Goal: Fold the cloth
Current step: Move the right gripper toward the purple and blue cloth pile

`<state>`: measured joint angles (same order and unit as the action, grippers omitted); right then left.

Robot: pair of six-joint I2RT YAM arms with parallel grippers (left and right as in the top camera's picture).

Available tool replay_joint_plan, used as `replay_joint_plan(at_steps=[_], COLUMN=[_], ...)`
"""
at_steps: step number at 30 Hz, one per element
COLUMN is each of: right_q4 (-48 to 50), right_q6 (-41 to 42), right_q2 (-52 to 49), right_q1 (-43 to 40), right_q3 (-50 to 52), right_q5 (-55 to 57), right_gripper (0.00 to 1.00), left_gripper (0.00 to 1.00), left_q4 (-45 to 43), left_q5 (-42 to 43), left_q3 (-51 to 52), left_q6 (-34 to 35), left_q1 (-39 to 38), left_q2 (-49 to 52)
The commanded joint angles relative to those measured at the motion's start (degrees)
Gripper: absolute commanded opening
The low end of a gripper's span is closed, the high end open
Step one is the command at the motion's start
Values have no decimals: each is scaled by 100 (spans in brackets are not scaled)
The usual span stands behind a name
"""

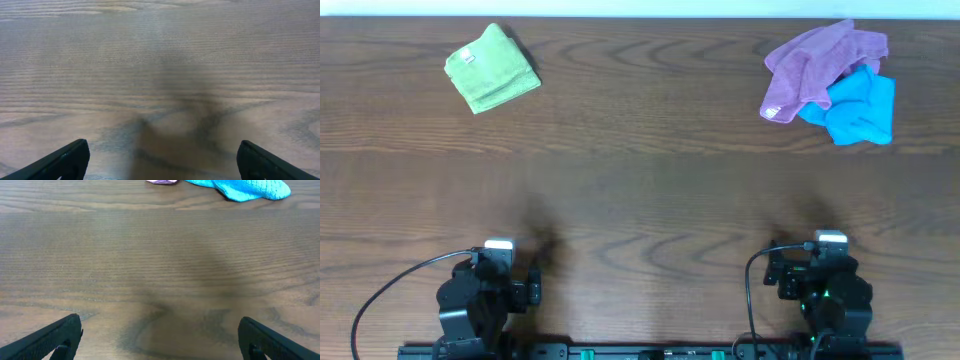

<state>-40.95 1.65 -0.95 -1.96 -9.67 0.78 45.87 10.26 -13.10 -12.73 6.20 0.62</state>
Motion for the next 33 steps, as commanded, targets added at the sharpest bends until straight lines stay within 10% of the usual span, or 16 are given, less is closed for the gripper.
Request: replay_joint_plan(at_steps=[1,19,33], right_q4=[-39,-31,-22], right_q6=[-109,-55,669], right_q2=[63,-162,-4063], right_q1=[85,76,-404], right_q3=[57,-157,-3377], right_q5=[-122,118,289], right_gripper=[99,99,99], left_gripper=[95,95,95], left_q4=[190,190,188], left_q5=[-79,-79,-79], left_q3=[240,240,240], left_q6=[-101,-101,-98], left_q1=[-26,-26,-26], left_q2=[-42,-42,-42])
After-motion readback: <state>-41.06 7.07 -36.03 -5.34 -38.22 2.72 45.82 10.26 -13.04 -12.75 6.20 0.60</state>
